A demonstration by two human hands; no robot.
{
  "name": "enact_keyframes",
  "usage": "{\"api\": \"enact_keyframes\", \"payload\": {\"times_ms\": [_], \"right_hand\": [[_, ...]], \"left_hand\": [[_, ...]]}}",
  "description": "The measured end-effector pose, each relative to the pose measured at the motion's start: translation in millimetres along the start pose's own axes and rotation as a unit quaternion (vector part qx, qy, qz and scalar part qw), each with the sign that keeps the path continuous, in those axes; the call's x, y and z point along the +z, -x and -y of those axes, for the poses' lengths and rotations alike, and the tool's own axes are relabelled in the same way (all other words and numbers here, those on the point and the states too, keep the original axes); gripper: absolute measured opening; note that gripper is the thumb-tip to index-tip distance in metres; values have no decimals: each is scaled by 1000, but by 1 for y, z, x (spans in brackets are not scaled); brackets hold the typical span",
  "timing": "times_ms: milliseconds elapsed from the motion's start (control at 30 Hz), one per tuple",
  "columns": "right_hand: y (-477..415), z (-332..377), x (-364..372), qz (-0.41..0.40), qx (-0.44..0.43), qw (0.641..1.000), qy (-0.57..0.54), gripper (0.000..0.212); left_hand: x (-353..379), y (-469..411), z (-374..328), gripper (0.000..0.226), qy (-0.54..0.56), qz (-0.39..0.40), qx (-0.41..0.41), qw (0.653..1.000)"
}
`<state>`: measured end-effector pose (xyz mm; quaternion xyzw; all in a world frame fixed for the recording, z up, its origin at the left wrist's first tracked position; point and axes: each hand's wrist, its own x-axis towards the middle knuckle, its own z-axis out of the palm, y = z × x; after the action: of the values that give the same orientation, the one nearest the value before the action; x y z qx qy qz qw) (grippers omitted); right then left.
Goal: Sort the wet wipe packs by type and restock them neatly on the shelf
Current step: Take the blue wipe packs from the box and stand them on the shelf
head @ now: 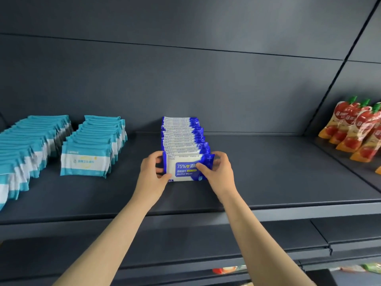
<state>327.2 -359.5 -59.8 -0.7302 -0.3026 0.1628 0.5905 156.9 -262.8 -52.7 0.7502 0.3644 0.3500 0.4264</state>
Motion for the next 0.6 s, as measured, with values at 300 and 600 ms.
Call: {"api": "enact_keyframes", "payload": {"times_ms": [300,600], "right_hand": [[59,63,-31,-66,8,991,-119,44],[189,50,-32,-135,83,974,-163,43]], "left_hand": [[-49,25,-31,56,112,17,-11,993],[-73,105,-20,20,207,205,-8,957]]}}
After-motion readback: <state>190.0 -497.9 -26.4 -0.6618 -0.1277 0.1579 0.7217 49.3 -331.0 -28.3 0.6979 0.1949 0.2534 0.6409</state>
